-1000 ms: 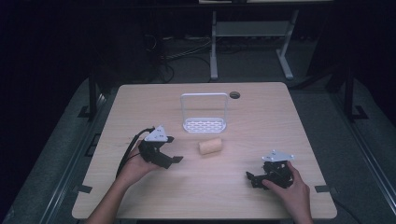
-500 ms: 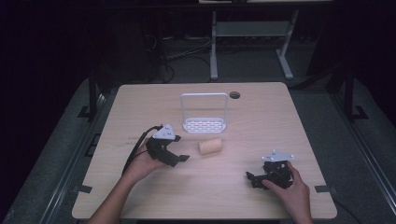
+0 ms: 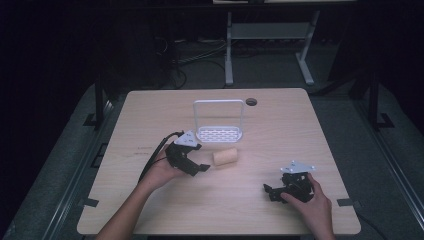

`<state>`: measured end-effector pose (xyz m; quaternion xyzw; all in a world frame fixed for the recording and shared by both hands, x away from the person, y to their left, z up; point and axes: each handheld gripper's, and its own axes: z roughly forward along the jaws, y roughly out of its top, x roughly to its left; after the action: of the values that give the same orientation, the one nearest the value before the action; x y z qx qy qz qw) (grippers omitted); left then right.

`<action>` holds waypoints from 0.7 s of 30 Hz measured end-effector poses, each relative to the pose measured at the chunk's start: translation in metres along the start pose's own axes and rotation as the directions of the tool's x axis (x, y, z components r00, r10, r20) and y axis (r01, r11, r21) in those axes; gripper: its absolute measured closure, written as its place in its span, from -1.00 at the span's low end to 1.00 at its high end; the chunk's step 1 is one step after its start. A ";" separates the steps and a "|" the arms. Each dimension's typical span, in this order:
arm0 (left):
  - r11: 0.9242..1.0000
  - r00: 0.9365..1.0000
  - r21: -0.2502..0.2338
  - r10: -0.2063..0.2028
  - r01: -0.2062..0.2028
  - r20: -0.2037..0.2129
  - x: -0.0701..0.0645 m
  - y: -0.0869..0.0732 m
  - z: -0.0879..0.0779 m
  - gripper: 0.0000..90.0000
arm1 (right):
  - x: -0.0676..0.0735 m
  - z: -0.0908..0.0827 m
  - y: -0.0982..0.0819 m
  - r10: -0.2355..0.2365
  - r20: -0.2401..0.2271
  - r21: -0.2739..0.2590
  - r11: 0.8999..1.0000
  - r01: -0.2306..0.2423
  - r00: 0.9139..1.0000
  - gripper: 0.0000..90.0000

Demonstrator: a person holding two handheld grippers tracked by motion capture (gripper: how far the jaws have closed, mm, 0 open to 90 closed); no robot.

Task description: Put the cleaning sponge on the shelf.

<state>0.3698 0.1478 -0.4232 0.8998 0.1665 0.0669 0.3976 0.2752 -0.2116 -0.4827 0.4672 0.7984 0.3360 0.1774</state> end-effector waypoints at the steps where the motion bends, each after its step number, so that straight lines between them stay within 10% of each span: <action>1: 1.000 1.000 0.002 0.004 -0.004 0.005 0.001 0.002 0.002 -0.68 | 0.000 0.000 0.000 0.000 0.000 0.000 1.000 0.000 1.000 -0.97; 21: 1.000 0.999 0.005 0.016 -0.016 0.042 0.008 0.029 0.033 -0.68 | 0.000 0.000 0.000 0.000 0.002 0.000 1.000 0.000 1.000 -0.97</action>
<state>0.3924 0.1093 -0.4245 0.9033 0.1511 0.0508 0.3982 0.2752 -0.2116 -0.4826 0.4673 0.7984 0.3354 0.1781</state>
